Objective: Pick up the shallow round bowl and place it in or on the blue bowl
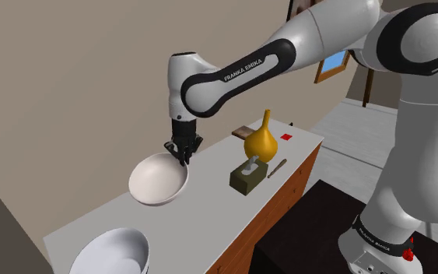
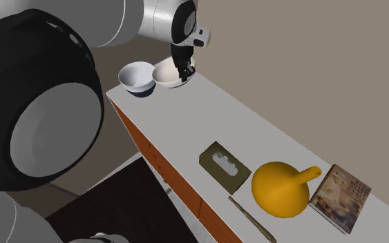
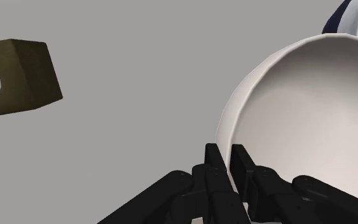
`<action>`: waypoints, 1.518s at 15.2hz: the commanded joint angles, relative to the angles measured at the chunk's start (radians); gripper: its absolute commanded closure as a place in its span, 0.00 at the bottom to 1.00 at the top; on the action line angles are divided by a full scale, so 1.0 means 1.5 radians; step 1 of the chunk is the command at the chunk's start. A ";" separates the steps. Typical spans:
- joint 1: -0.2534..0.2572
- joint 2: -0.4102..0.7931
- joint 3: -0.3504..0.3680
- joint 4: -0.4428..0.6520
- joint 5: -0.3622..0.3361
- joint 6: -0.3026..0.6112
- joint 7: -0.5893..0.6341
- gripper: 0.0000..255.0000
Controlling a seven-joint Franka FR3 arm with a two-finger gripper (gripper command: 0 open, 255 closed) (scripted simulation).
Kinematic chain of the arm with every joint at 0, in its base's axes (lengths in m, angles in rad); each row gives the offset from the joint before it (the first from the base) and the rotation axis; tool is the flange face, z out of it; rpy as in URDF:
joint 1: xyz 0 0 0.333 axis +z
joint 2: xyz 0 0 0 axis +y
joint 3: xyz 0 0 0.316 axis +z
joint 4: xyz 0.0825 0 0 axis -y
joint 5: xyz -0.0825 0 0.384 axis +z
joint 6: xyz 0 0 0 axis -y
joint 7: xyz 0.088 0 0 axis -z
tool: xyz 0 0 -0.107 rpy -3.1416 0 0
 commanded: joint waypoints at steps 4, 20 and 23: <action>0.050 0.013 0.022 0.032 -0.013 -0.018 0.076 1.00; 0.193 0.114 0.057 0.171 -0.070 -0.062 0.261 1.00; 0.194 0.123 0.054 0.157 -0.075 -0.040 0.263 1.00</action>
